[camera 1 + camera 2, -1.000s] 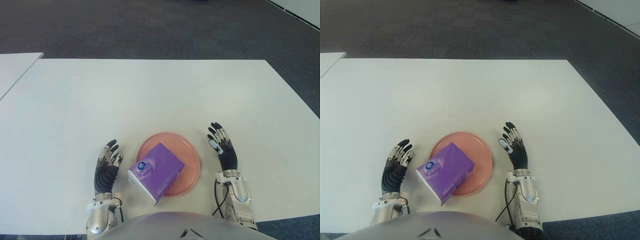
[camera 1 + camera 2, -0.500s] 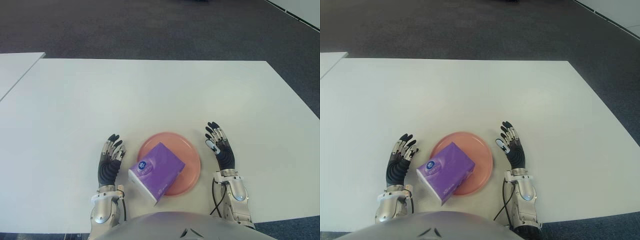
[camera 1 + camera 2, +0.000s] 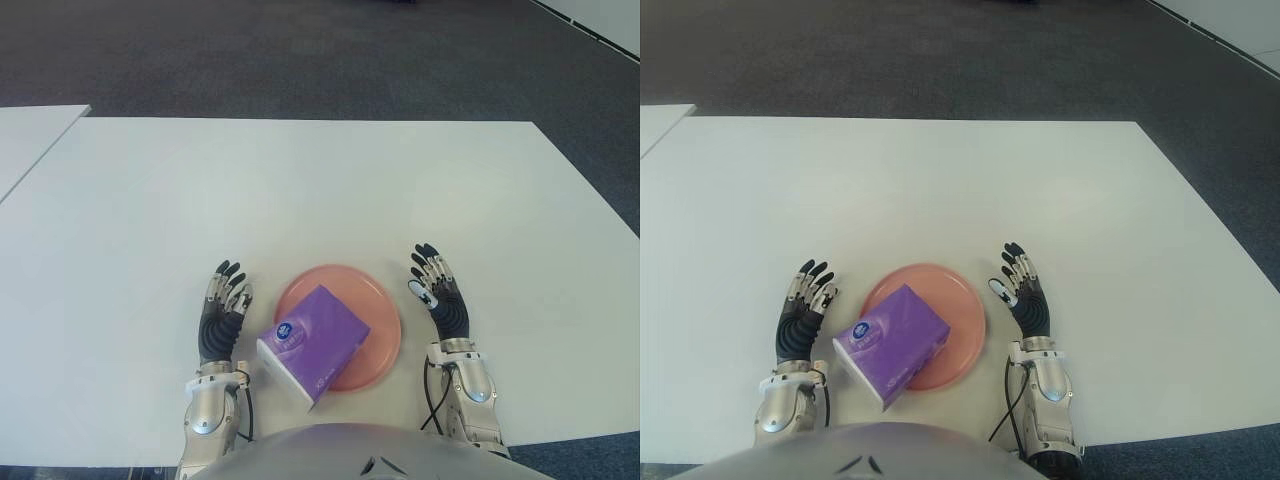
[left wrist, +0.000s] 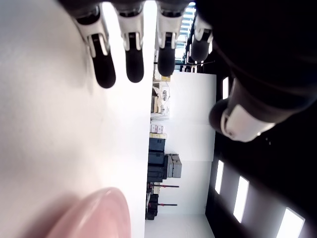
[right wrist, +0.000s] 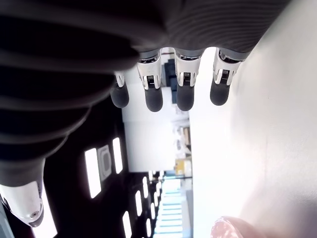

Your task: Put the tissue paper into the plate.

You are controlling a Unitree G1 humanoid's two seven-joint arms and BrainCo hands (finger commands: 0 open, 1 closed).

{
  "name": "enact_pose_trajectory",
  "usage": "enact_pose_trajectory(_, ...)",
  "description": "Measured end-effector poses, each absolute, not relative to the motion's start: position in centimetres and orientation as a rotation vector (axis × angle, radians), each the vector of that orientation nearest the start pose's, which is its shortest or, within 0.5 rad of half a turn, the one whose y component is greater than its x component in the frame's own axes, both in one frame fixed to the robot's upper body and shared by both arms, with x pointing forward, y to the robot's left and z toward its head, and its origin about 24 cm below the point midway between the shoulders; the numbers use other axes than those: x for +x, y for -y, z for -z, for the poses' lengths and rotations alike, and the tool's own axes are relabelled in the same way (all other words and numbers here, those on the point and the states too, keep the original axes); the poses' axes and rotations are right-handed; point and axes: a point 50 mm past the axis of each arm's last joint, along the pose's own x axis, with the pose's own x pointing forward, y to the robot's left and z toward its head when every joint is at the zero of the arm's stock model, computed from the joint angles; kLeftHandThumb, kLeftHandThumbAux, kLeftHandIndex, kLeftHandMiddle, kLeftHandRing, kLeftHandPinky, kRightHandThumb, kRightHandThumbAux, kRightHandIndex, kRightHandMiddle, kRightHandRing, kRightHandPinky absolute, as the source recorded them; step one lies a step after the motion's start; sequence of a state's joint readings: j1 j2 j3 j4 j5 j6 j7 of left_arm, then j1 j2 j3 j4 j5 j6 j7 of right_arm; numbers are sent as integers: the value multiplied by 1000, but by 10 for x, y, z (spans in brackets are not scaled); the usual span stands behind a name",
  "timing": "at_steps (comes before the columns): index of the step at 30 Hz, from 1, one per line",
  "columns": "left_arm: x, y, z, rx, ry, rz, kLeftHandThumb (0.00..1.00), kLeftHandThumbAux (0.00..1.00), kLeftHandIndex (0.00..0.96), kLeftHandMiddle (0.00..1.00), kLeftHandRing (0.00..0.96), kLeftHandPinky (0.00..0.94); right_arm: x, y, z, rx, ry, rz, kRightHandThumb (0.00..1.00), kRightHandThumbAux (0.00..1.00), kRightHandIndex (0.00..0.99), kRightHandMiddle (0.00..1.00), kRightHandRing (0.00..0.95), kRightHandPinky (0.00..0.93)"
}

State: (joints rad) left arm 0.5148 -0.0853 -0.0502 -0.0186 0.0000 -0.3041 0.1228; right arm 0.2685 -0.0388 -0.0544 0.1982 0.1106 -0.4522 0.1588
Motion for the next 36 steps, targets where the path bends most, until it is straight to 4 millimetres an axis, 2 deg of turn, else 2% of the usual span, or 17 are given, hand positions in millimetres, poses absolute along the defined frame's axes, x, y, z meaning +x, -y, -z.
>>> enact_pose_trajectory(11,142,-160,24,-78,-144,-234,117,619,130,166,181,205,181,180,16,49,-40,52,182,616,38,101,70,28)
enact_pose_trajectory(21,141,-162,25,-81,-142,-227,124,621,146,173,186,216,171,175,16,55,-53,90,181,607,37,93,60,22)
enact_pose_trajectory(36,126,-165,22,-71,-154,-245,110,609,156,181,187,219,155,166,12,68,-66,126,212,635,45,84,33,1)
